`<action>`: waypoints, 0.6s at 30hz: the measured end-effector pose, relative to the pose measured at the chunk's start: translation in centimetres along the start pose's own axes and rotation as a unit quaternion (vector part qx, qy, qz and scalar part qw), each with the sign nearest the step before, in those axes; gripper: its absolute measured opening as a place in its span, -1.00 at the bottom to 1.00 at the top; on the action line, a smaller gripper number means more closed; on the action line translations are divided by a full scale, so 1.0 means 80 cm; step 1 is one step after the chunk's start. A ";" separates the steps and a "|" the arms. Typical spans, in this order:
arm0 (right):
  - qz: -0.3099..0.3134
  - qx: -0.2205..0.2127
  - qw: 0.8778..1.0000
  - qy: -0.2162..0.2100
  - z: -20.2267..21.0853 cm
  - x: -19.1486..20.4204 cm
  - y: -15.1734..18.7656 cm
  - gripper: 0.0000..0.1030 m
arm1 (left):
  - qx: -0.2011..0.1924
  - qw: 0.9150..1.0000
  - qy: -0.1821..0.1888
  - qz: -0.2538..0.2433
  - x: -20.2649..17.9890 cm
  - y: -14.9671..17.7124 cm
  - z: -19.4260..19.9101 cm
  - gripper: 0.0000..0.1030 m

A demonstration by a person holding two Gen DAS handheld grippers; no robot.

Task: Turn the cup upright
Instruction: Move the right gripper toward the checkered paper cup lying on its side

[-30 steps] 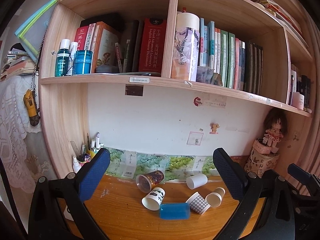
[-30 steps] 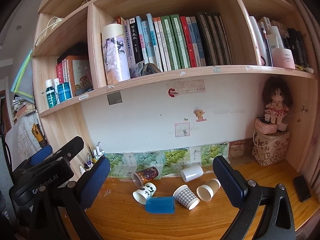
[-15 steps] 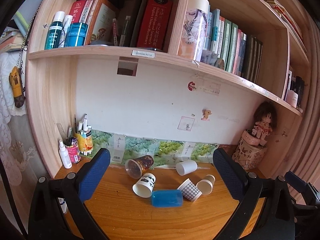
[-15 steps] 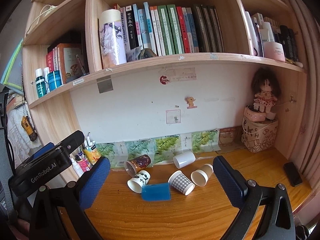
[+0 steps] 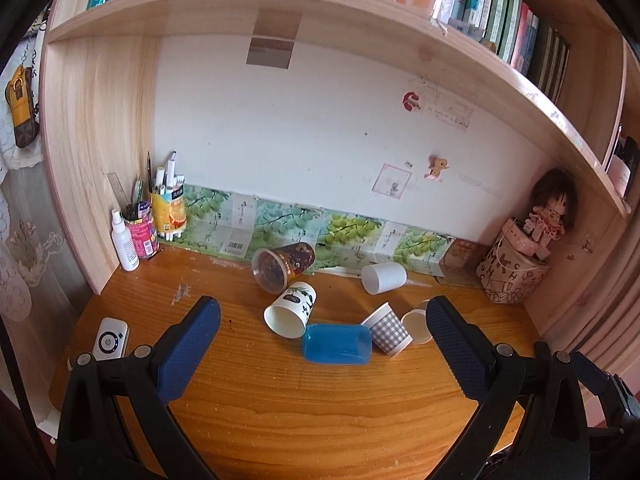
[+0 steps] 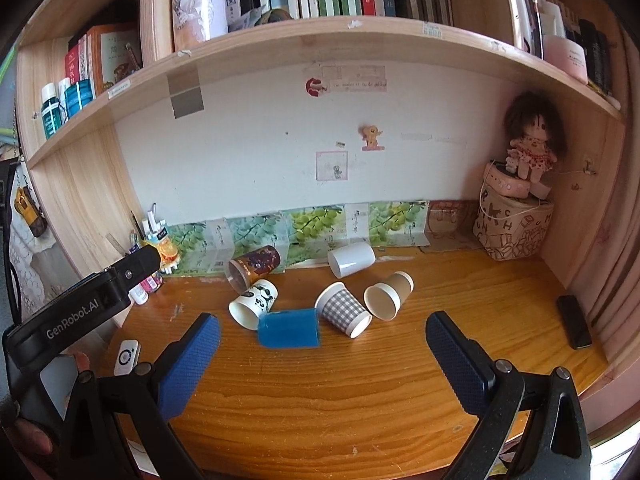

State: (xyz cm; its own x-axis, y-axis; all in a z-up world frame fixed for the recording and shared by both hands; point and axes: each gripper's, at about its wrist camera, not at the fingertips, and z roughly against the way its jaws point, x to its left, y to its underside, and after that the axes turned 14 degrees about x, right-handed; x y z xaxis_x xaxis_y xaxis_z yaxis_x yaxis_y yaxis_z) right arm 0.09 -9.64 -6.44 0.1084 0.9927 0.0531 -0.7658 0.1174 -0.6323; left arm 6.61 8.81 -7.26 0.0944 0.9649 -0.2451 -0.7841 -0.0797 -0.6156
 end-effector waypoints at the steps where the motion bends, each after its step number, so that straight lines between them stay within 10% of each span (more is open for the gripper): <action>1: 0.003 0.007 1.000 -0.004 -0.005 -0.002 -0.002 1.00 | 0.008 1.000 -0.008 0.003 -0.002 0.000 -0.005 0.99; 18: 0.046 0.128 0.989 -0.052 -0.122 -0.059 -0.069 0.99 | 0.109 0.986 -0.098 0.077 -0.043 -0.014 -0.086 0.99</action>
State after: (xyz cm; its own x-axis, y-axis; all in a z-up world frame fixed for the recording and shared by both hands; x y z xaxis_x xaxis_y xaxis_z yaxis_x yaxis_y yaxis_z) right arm 9.96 -15.28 -10.72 -0.0255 0.9954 0.0924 -0.9065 0.0159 -0.4219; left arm 11.40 3.89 -10.89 -0.1401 0.9770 -0.1607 -0.8946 -0.1944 -0.4022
